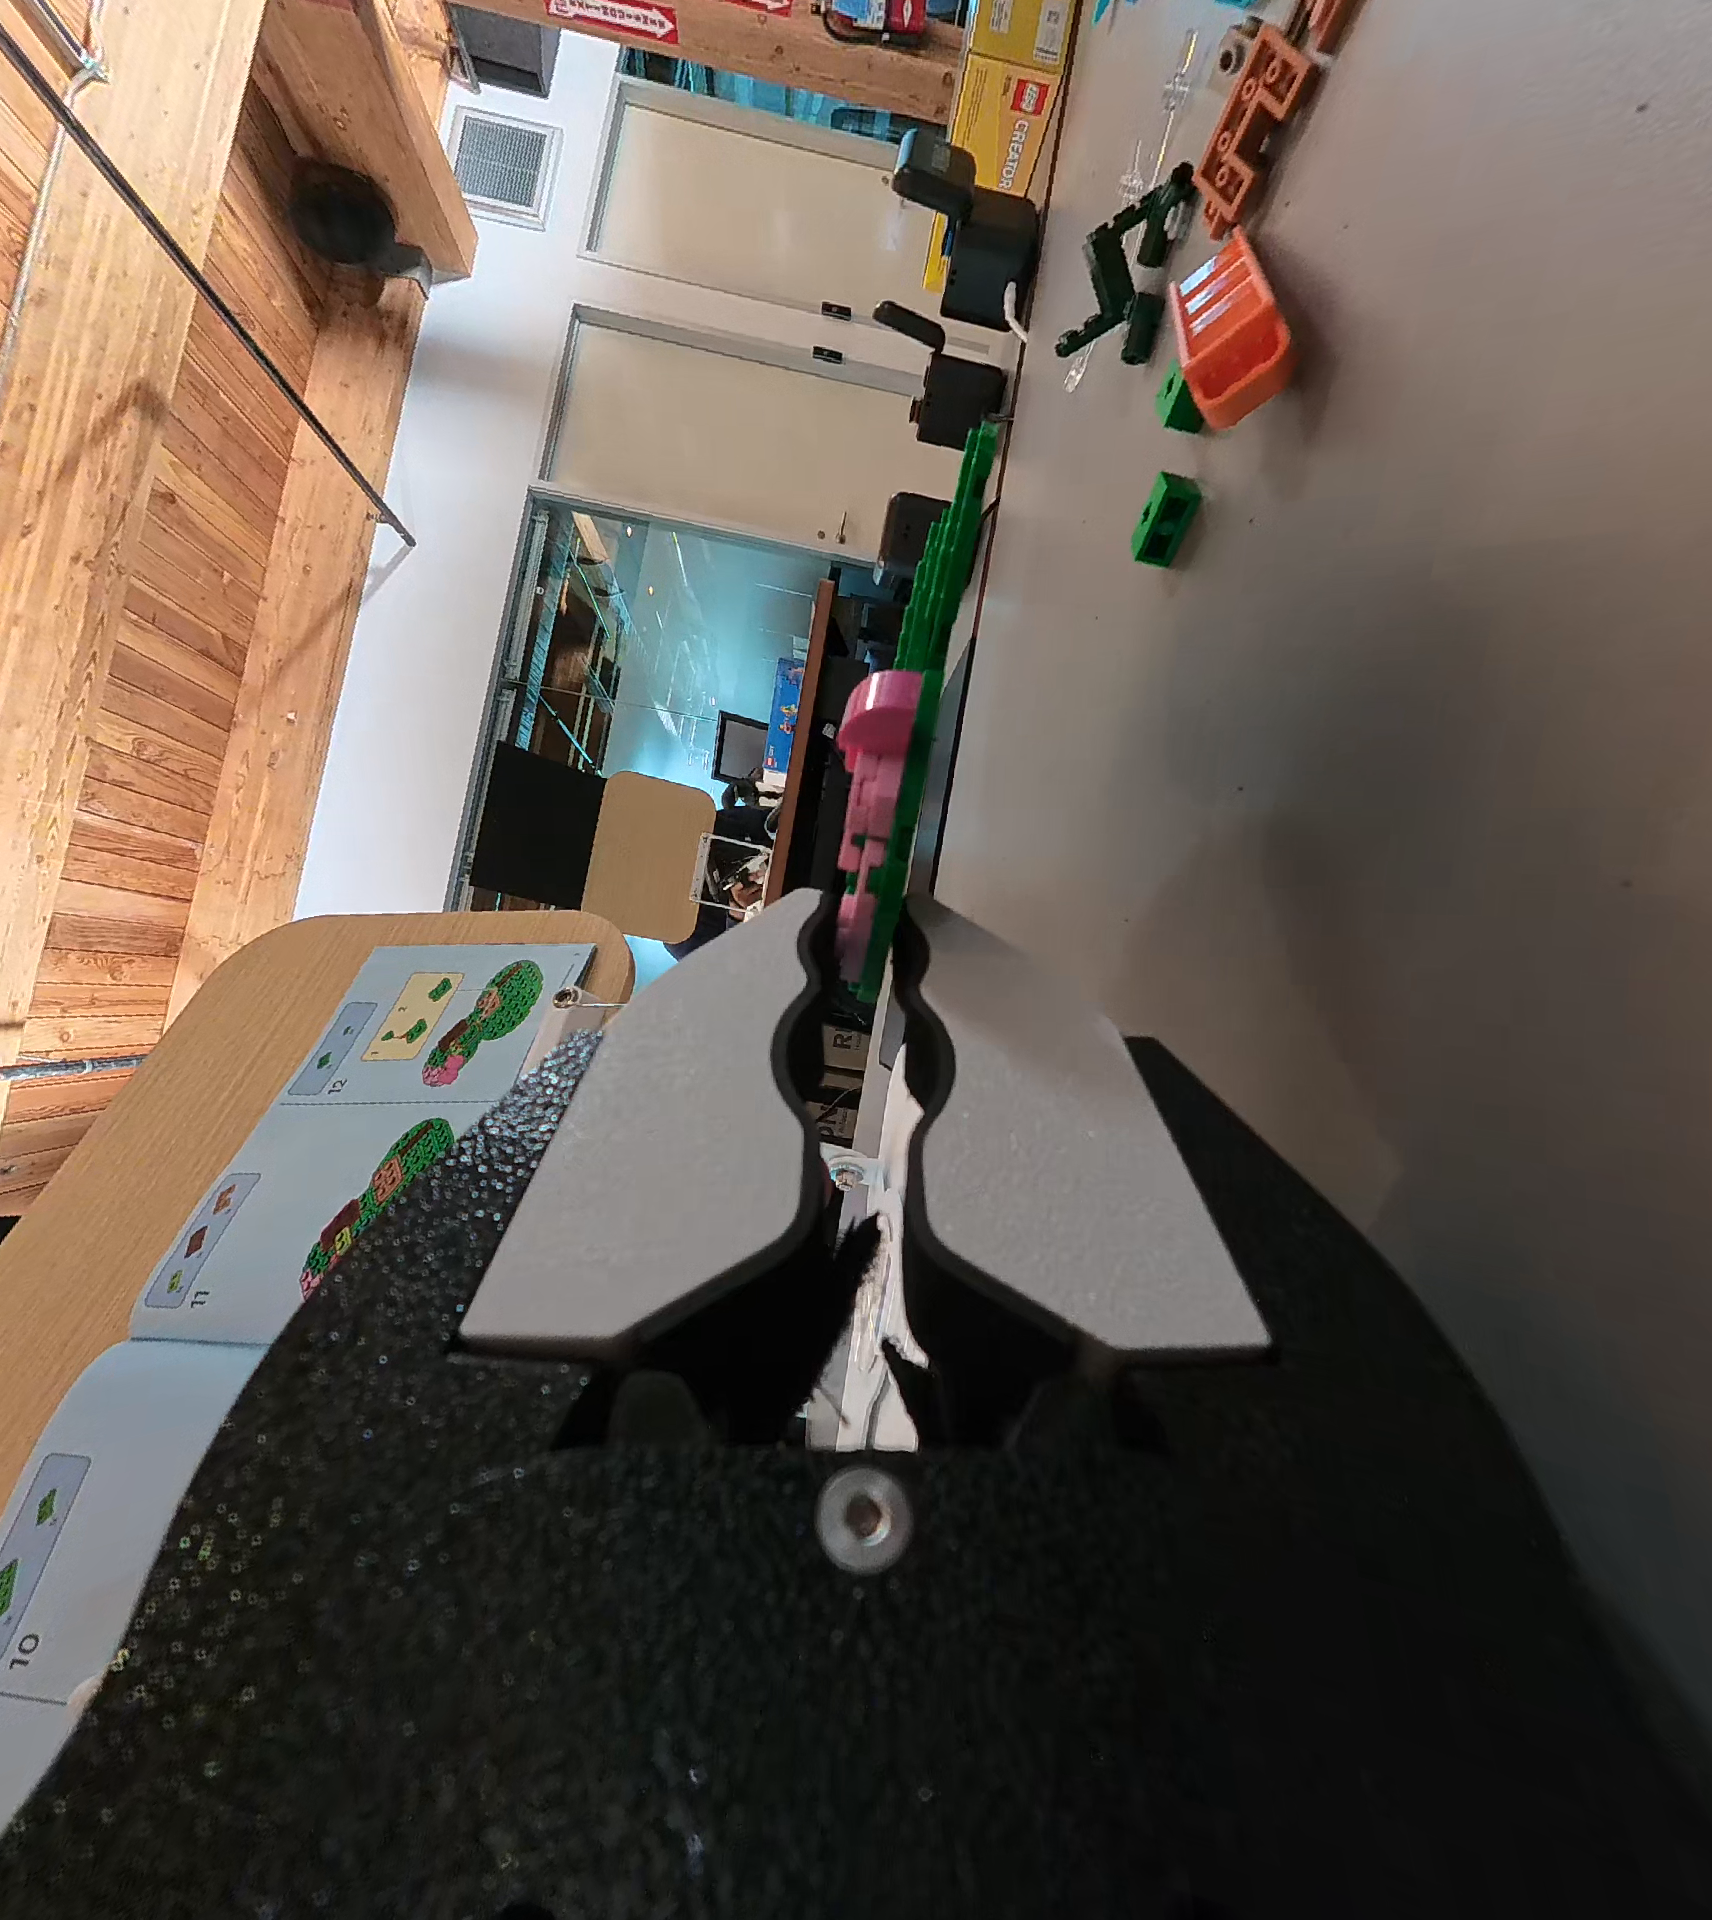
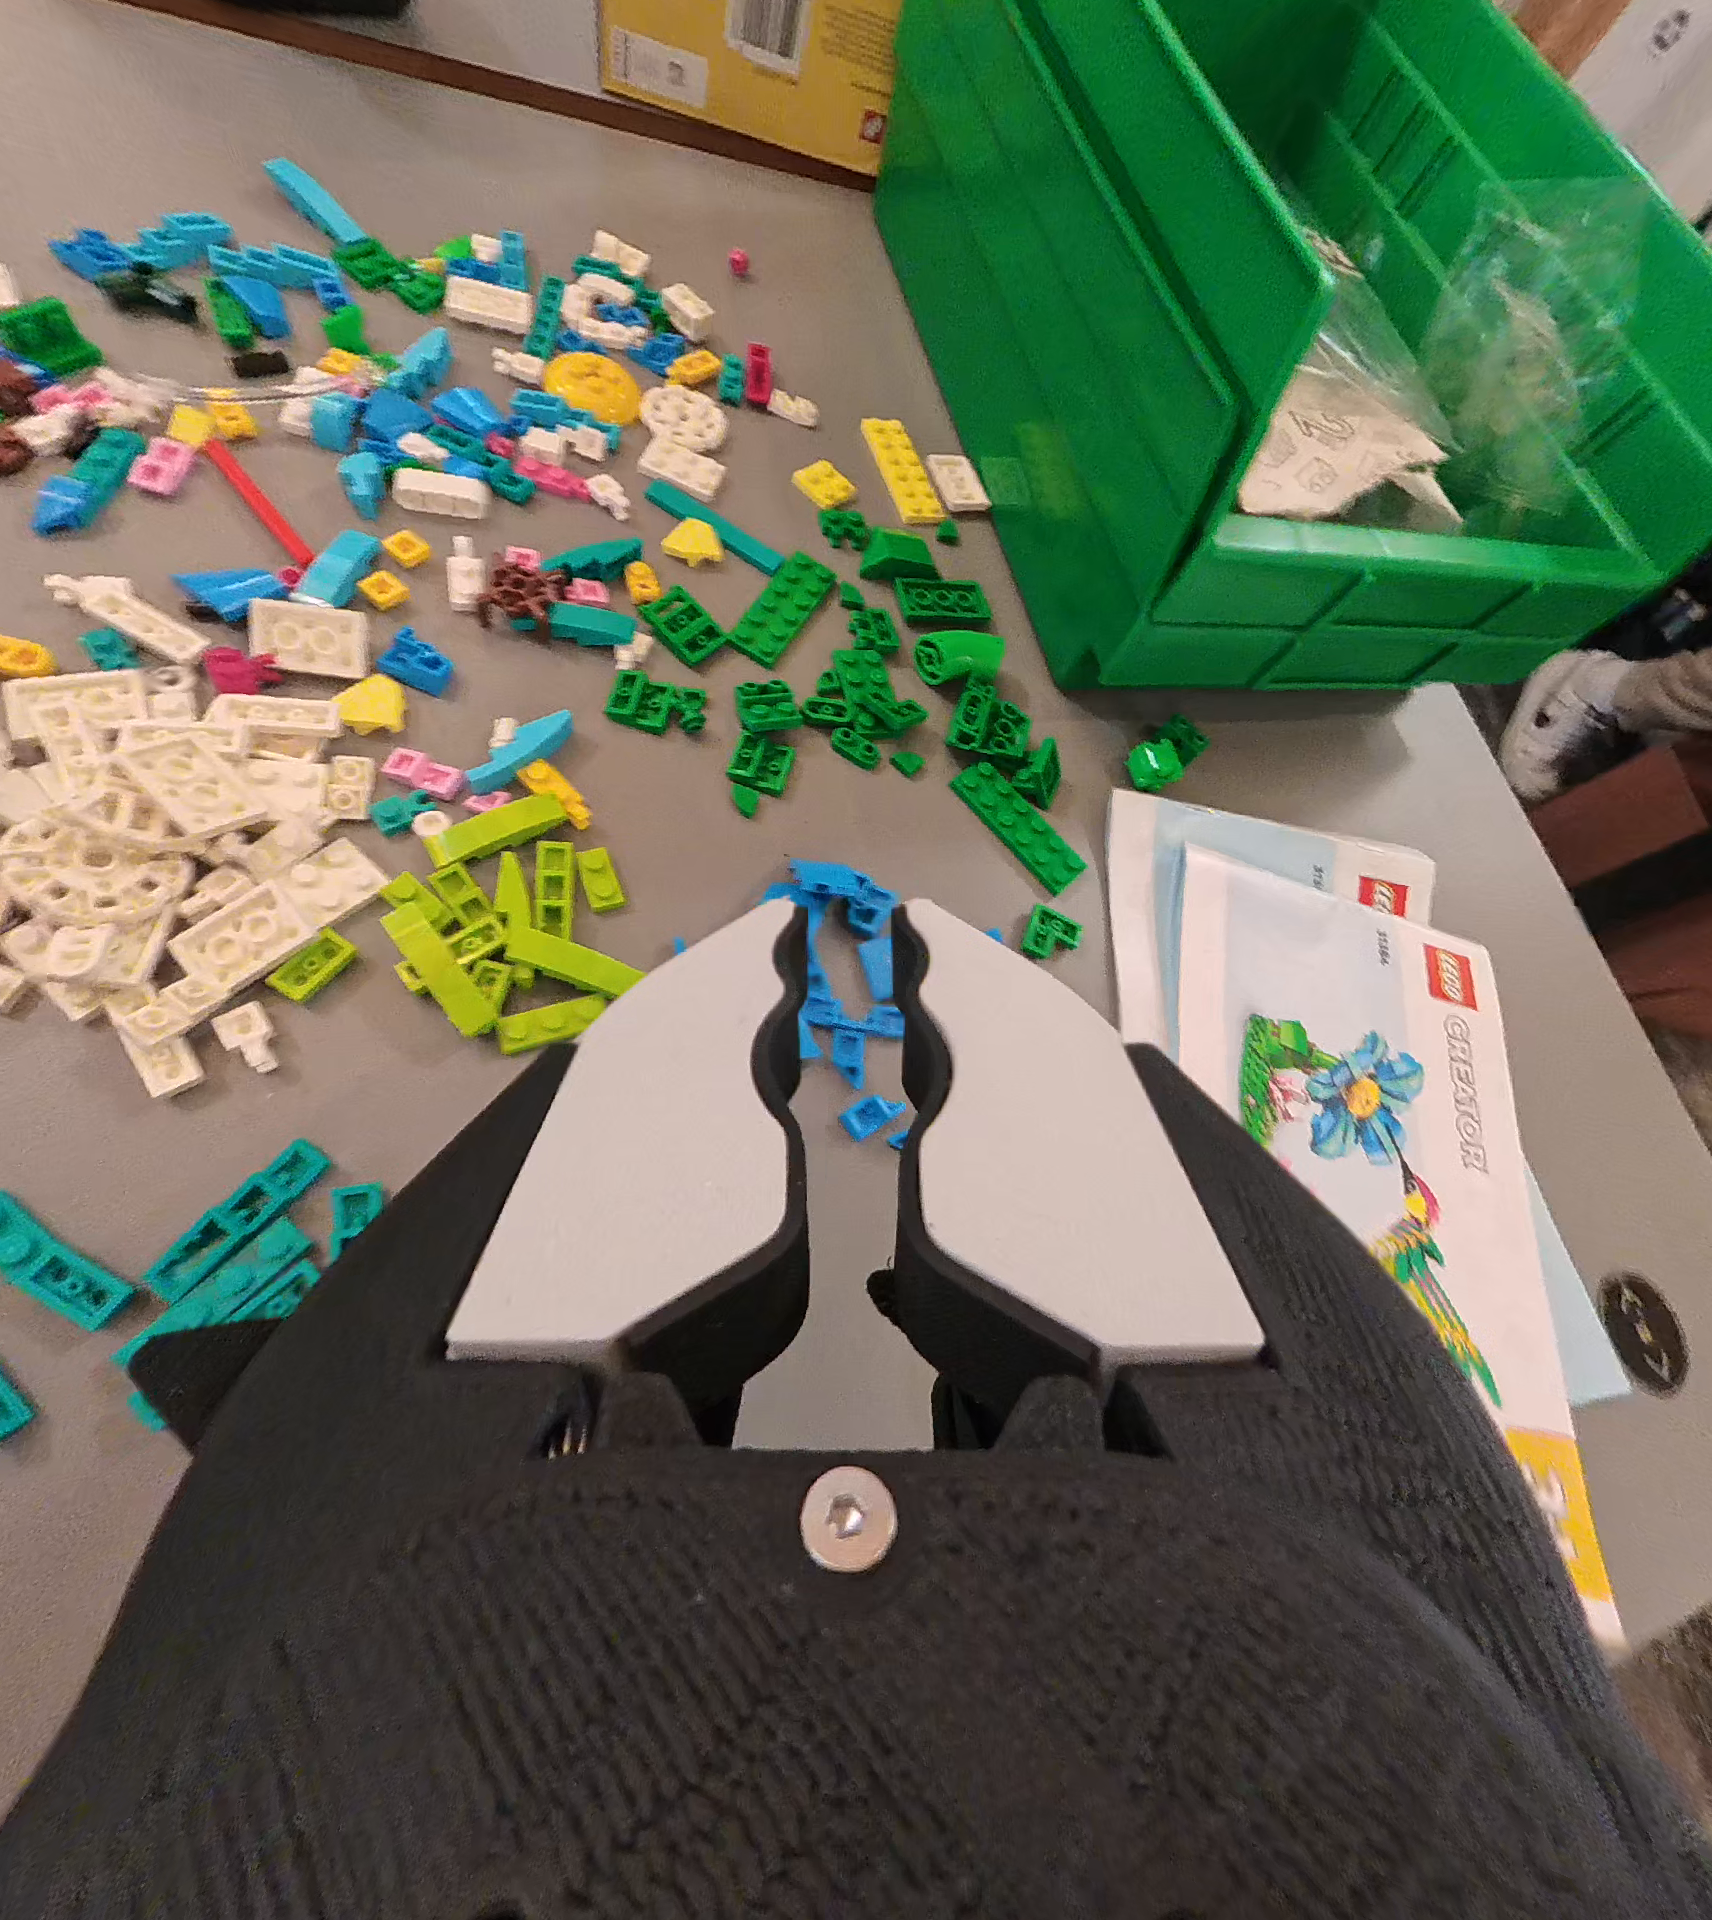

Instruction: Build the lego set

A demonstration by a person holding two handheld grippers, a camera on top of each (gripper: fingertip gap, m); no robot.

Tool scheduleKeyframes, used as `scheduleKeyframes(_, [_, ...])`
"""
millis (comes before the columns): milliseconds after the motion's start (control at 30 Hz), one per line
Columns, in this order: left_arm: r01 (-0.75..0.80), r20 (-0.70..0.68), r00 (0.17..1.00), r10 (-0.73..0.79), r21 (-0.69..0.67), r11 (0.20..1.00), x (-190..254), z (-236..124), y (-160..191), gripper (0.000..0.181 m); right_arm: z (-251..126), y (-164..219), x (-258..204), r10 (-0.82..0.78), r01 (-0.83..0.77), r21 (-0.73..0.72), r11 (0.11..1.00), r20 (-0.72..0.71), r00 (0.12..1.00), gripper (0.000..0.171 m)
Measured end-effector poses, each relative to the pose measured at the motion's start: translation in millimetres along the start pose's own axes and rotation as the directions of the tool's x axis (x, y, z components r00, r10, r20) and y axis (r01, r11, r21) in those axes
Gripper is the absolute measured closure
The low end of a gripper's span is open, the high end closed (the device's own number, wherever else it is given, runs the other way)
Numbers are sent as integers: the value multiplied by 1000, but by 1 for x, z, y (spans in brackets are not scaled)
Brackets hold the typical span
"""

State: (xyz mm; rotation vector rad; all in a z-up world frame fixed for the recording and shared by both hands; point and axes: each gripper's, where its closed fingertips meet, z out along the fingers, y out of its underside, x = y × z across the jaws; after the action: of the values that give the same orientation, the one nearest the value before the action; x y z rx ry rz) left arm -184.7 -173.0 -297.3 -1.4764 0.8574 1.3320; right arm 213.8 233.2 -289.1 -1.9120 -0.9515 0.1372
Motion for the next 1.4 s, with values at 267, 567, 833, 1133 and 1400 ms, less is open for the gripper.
scheduleKeyframes(267, [-1, -1, 1000, 1, 1, 1000, 0, 0, 0, 172, -4, 0, -53, -191, 191, 25, 981, 254, 948, 156])
scheduleKeyframes(567, [1, -2, 1000, -1, 0, 1000, 0, 0, 0, 172, -1, 26, -76, -194, 243, -74, 967, 402, 895, 153])
scheduleKeyframes(833, [1, -3, 1000, -1, -1, 1000, 0, 0, 0, 172, -1, 29, -74, -174, 226, -80, 971, 413, 894, 146])
scheduleKeyframes(1133, [3, -4, 1000, -3, -1, 1000, 0, 0, 1, 172, 2, 30, -70, -184, 233, -82, 969, 389, 903, 146])
scheduleKeyframes(1400, [4, -6, 1000, -4, -1, 1000, 1, 0, 1, 172, 8, 20, -20, -20, 31, -85, 996, 132, 991, 147])
